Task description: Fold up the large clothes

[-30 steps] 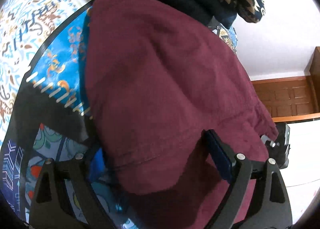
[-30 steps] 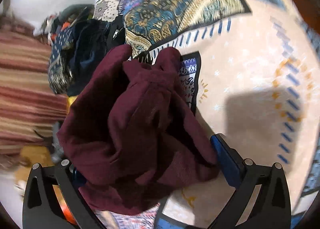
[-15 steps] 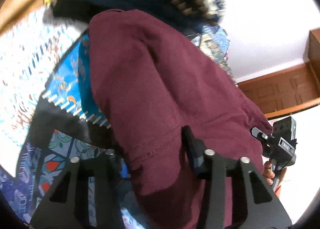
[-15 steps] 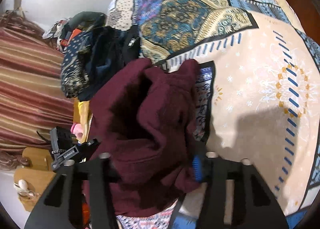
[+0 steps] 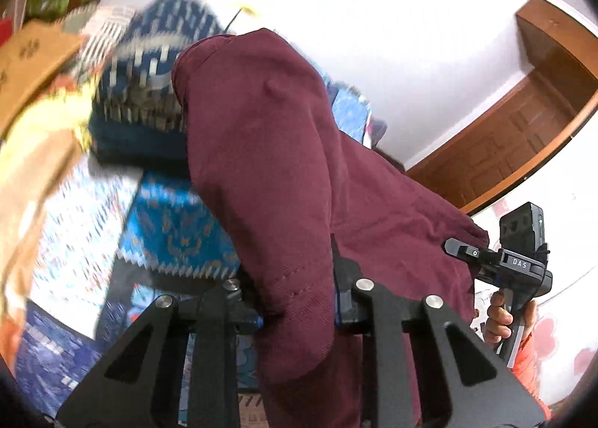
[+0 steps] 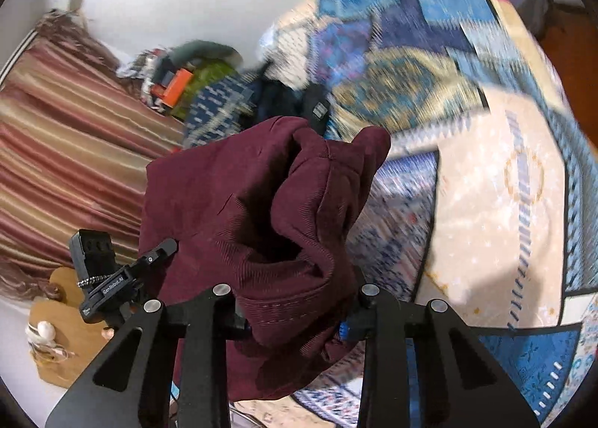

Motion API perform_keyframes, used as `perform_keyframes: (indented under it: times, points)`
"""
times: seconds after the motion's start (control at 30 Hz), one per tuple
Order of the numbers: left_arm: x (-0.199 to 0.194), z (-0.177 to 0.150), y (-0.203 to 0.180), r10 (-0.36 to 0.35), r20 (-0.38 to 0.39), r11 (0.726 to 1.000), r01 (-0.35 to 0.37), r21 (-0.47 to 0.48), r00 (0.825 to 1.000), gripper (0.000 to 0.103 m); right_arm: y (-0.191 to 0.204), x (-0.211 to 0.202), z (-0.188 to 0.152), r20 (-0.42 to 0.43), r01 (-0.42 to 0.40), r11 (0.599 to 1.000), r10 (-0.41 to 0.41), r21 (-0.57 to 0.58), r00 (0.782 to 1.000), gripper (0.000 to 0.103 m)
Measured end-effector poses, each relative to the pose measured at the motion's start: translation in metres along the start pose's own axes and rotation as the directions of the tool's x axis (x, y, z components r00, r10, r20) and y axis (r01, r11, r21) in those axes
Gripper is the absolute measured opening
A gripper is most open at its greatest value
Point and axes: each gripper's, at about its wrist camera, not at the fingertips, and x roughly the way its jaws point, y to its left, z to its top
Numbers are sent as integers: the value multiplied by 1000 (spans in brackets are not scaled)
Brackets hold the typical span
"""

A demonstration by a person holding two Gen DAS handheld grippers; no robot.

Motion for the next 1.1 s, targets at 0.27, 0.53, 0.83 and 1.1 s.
perform_keyframes:
  times: [0.27, 0.53, 0.83, 1.1]
  points:
    - [-80, 69, -19, 4, 159, 993, -23, 118, 987, 24, 65, -13, 44, 122, -68, 991, 83, -119, 989, 28]
    - [-86, 164, 23, -2, 202, 989, -27, 142, 979, 24, 99, 30, 108, 182, -118, 980, 147, -163, 972, 28]
    - [1, 257, 116, 69, 80, 995, -75, 72, 994, 26, 78, 130, 162, 178, -129, 986, 147, -110, 973, 28]
    - [96, 259, 206, 192, -73, 981, -192, -3, 979, 51, 21, 220, 171, 93, -93, 996, 93, -6, 991, 31]
